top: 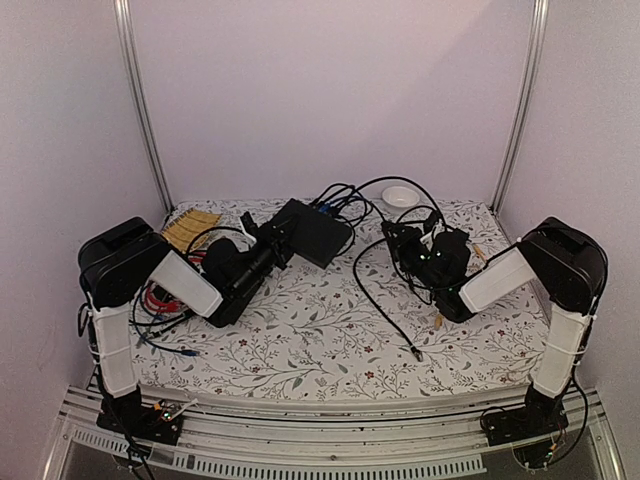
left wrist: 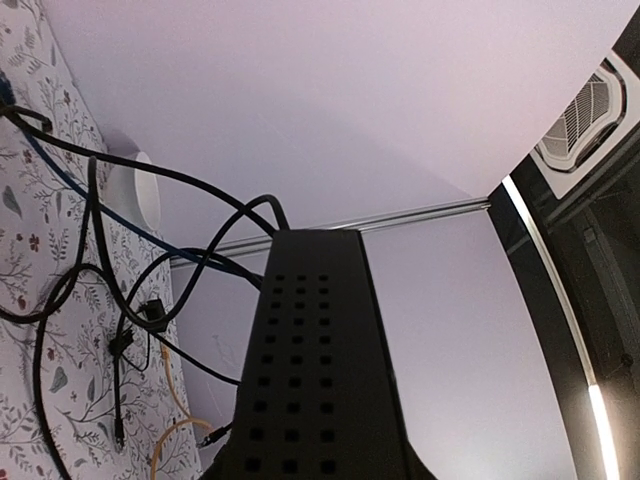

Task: Pull the plug from the switch port
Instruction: Place the connector at the corner of the board.

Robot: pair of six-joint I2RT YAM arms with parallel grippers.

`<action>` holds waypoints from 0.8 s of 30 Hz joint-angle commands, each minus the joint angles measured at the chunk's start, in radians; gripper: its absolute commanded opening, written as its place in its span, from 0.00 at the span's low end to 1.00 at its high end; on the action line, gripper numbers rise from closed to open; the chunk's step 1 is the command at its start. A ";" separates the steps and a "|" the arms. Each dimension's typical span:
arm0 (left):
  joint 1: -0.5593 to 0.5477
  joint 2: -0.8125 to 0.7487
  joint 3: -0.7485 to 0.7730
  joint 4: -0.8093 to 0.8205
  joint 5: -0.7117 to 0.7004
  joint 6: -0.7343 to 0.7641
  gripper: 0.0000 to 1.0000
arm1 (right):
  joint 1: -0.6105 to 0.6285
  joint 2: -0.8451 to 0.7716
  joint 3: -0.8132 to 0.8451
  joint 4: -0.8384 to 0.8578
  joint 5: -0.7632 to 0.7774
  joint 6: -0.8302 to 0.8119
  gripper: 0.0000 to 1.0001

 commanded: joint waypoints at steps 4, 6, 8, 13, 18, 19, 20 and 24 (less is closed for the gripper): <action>0.051 -0.033 -0.053 0.320 0.046 0.045 0.00 | -0.061 -0.208 -0.090 -0.156 -0.187 -0.040 0.02; 0.057 -0.032 -0.068 0.321 0.038 0.048 0.00 | -0.066 -0.254 -0.077 -0.234 -0.252 -0.066 0.02; 0.063 -0.066 -0.075 0.323 0.037 0.061 0.00 | -0.066 -0.301 -0.070 -0.310 -0.301 -0.102 0.02; 0.074 -0.070 -0.084 0.313 0.036 0.088 0.00 | -0.077 -0.448 -0.085 -0.483 -0.288 -0.156 0.02; 0.091 -0.066 -0.102 0.316 0.055 0.081 0.00 | -0.155 -0.528 -0.087 -0.580 -0.281 -0.202 0.02; 0.095 -0.064 -0.106 0.319 0.059 0.077 0.00 | -0.177 -0.529 -0.089 -0.583 -0.287 -0.205 0.02; 0.100 -0.063 -0.108 0.323 0.065 0.072 0.00 | -0.200 -0.526 -0.091 -0.588 -0.294 -0.205 0.02; 0.122 -0.059 -0.110 0.330 0.086 0.052 0.00 | -0.286 -0.478 -0.086 -0.592 -0.343 -0.199 0.02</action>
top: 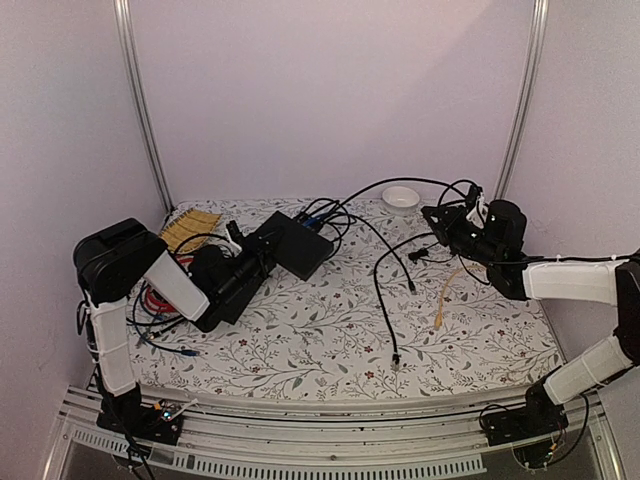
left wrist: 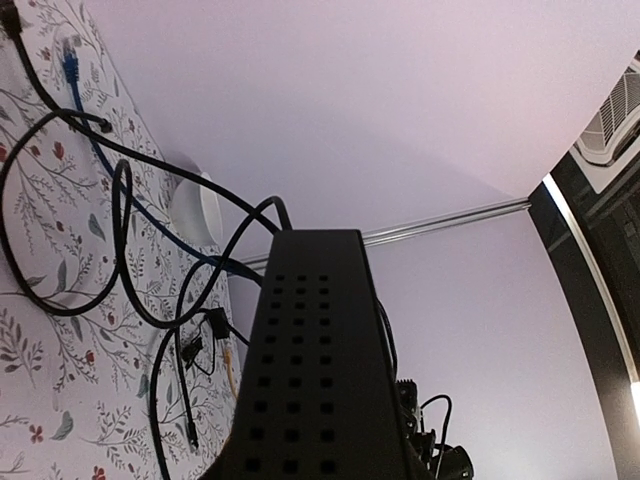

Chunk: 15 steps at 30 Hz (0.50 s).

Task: Pull the plug from the switch port
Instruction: Place the connector at the corner of the board.

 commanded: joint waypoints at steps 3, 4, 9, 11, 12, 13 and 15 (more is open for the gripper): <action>0.039 -0.048 0.012 0.316 0.031 -0.022 0.00 | -0.125 0.093 0.019 -0.031 -0.084 -0.022 0.02; 0.043 -0.047 0.017 0.316 0.043 -0.023 0.00 | -0.141 0.118 0.029 -0.030 -0.092 -0.021 0.02; 0.056 -0.046 0.029 0.316 0.087 -0.021 0.00 | -0.213 0.288 0.105 0.013 -0.199 0.008 0.02; 0.063 -0.045 0.034 0.316 0.103 -0.020 0.00 | -0.222 0.357 0.146 0.015 -0.219 0.021 0.02; 0.067 -0.045 0.034 0.316 0.111 -0.016 0.00 | -0.225 0.386 0.164 0.015 -0.227 0.026 0.03; 0.070 -0.046 0.034 0.316 0.115 -0.012 0.00 | -0.224 0.417 0.181 0.015 -0.234 0.032 0.03; 0.077 -0.051 0.021 0.316 0.117 -0.007 0.00 | -0.224 0.469 0.203 0.015 -0.247 0.049 0.08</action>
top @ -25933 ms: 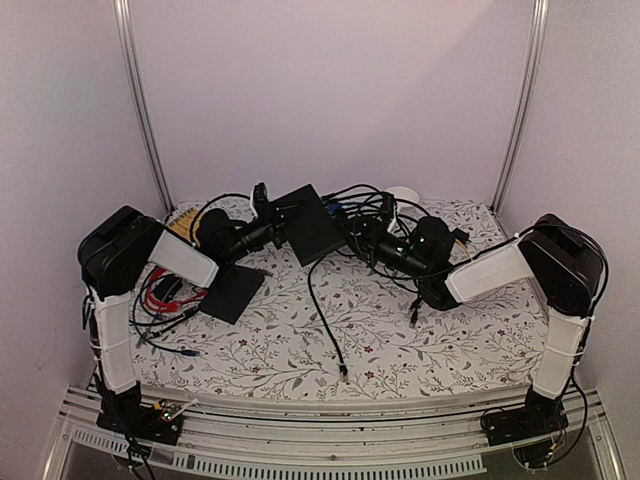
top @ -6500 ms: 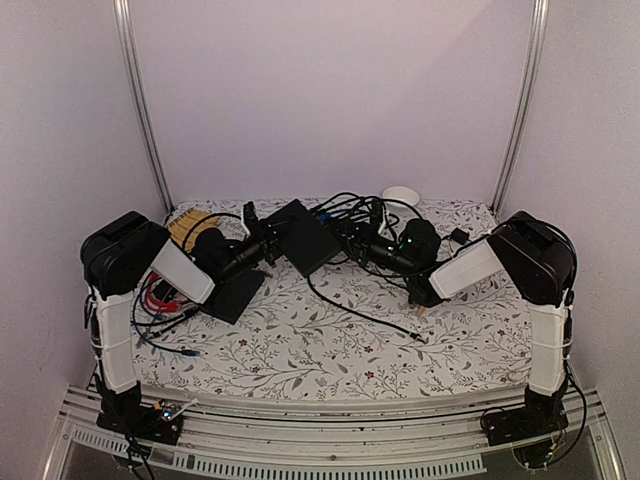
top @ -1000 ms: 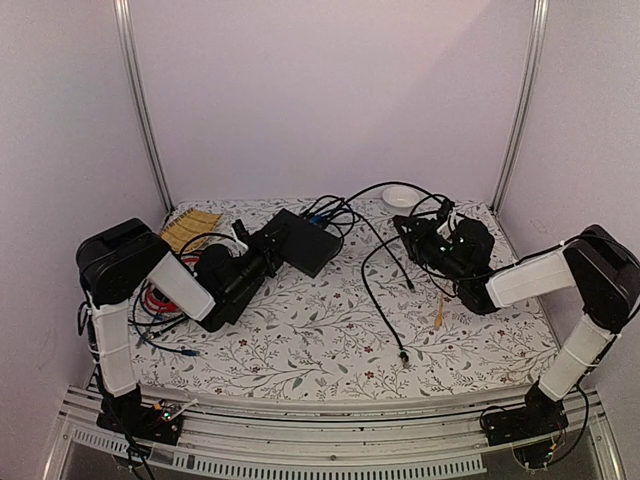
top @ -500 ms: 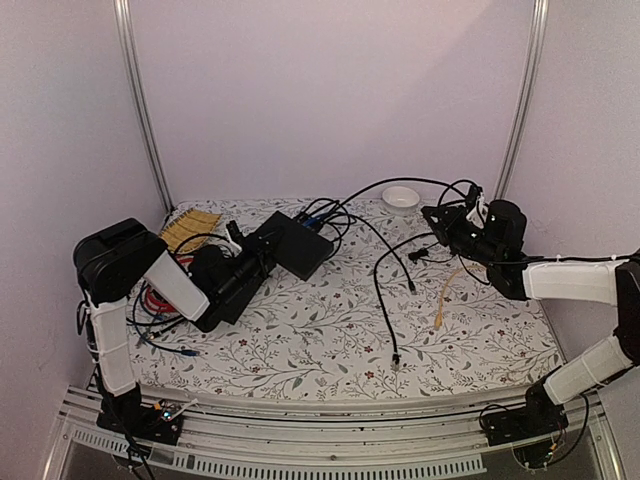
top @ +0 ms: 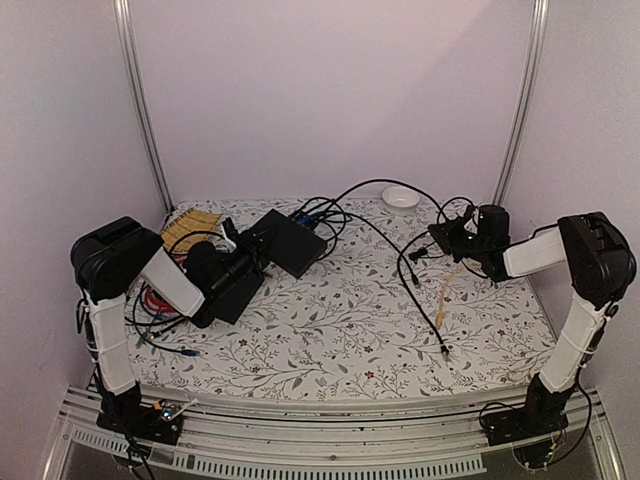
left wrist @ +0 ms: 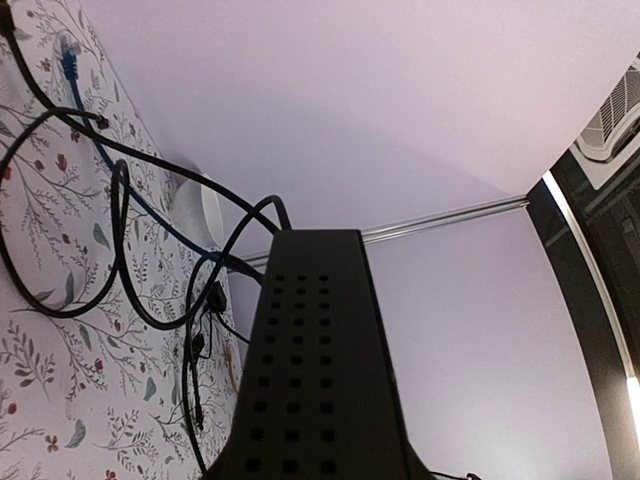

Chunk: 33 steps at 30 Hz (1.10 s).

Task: Pull the plug from the switch port
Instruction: Place the connector at the corner of the board, then pull the connector from the switch port.

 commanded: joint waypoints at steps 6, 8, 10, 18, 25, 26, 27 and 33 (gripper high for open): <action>0.037 -0.111 0.003 0.316 0.048 0.037 0.00 | -0.002 0.168 0.053 0.028 -0.086 0.081 0.30; 0.037 -0.109 0.013 0.316 0.062 0.039 0.00 | -0.002 0.168 0.038 0.029 -0.084 0.091 0.38; 0.037 -0.104 0.019 0.315 0.069 0.037 0.00 | -0.002 0.155 0.021 0.029 -0.084 0.097 0.45; 0.034 -0.076 0.048 0.316 0.083 0.025 0.00 | -0.001 0.022 -0.048 0.012 -0.090 0.085 0.52; 0.032 -0.047 0.105 0.316 0.116 0.011 0.00 | 0.019 -0.182 -0.112 -0.059 -0.040 0.033 0.52; 0.031 -0.046 0.113 0.316 0.125 0.006 0.00 | 0.022 -0.211 -0.114 -0.072 -0.033 0.025 0.52; 0.032 -0.028 0.129 0.316 0.138 -0.001 0.00 | 0.027 -0.239 -0.111 -0.089 -0.027 0.009 0.53; 0.029 0.043 0.202 0.316 0.266 -0.040 0.00 | 0.098 -0.332 -0.049 -0.156 -0.031 -0.069 0.53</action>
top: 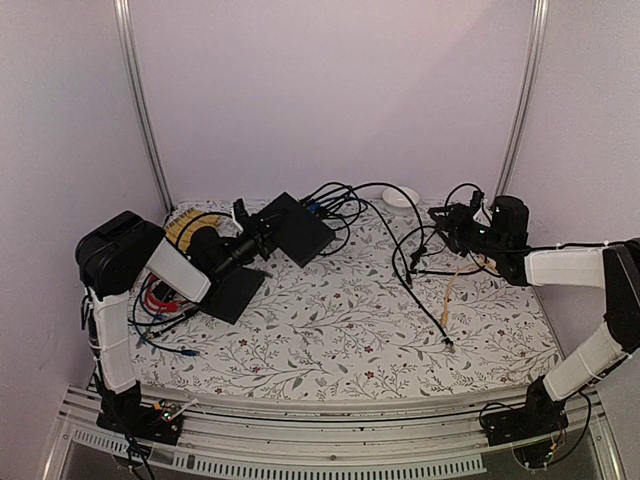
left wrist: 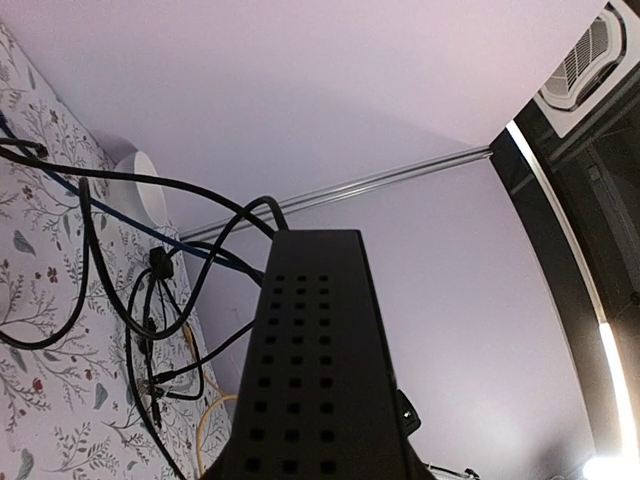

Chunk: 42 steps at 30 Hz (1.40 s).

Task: Pull the plug from the switch port
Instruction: Pull the connector from the switch port.

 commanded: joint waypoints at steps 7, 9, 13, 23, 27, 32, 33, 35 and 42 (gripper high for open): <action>-0.009 0.020 0.075 0.304 0.186 -0.047 0.00 | 0.217 0.021 0.149 -0.055 0.012 -0.103 0.53; -0.014 0.019 0.071 0.302 0.199 -0.046 0.00 | 0.260 0.060 0.177 -0.041 0.021 -0.103 0.52; -0.021 0.019 0.064 0.304 0.217 -0.049 0.00 | 0.312 0.131 0.179 0.072 0.033 -0.063 0.51; -0.036 0.007 0.047 0.293 0.196 -0.048 0.00 | 0.393 0.288 0.226 0.240 0.038 -0.010 0.49; -0.039 0.009 0.048 0.284 0.186 -0.049 0.00 | 0.415 0.316 0.240 0.273 0.036 0.004 0.48; -0.044 0.016 0.049 0.279 0.167 -0.057 0.00 | 0.432 0.339 0.253 0.285 0.035 0.011 0.48; -0.044 0.017 0.050 0.277 0.165 -0.058 0.00 | 0.436 0.345 0.256 0.288 0.034 0.012 0.48; -0.044 0.020 0.052 0.272 0.162 -0.059 0.00 | 0.443 0.353 0.267 0.288 0.026 0.014 0.48; -0.049 0.026 0.071 0.257 0.165 -0.062 0.00 | 0.454 0.374 0.295 0.287 0.014 0.017 0.47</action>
